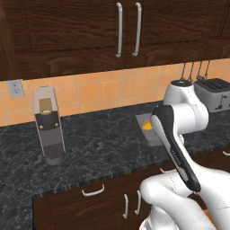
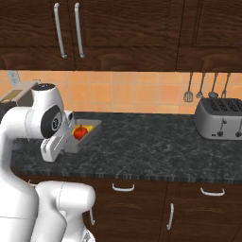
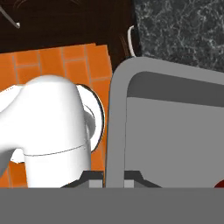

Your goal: Take the meat container that has the shrimp and place it on the second highest rack of the freezer. Then take the vegetable container that has the tomato and corn and place it on the highest rack of the freezer.

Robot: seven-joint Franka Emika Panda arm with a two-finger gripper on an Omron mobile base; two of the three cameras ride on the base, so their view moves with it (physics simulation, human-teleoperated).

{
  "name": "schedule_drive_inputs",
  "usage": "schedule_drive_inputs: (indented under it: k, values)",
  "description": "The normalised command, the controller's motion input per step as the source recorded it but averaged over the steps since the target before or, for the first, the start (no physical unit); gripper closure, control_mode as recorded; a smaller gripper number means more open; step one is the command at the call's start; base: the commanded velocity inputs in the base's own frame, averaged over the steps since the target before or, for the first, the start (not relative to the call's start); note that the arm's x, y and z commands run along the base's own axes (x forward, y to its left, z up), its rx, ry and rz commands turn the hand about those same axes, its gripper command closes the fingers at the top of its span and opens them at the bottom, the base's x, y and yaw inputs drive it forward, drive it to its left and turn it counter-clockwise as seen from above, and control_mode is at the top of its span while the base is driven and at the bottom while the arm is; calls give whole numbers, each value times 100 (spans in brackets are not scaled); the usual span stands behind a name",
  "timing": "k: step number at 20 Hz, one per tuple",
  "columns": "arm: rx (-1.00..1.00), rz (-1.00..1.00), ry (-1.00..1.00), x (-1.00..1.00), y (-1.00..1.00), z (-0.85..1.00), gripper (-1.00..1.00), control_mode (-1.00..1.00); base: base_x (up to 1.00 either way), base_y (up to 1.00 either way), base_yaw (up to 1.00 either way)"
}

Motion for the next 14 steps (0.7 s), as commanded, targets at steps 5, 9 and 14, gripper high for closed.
schedule_drive_inputs:
  k: [5, 9, 14]
  values:
    - [0, 0, 0, 0, 0, 0, 100, 100, -43, -32, 4]
    - [0, 0, 0, 0, 0, 0, 100, 100, -47, -84, 1]
    - [0, 0, 0, 0, 0, 0, 100, 100, -53, -100, -5]
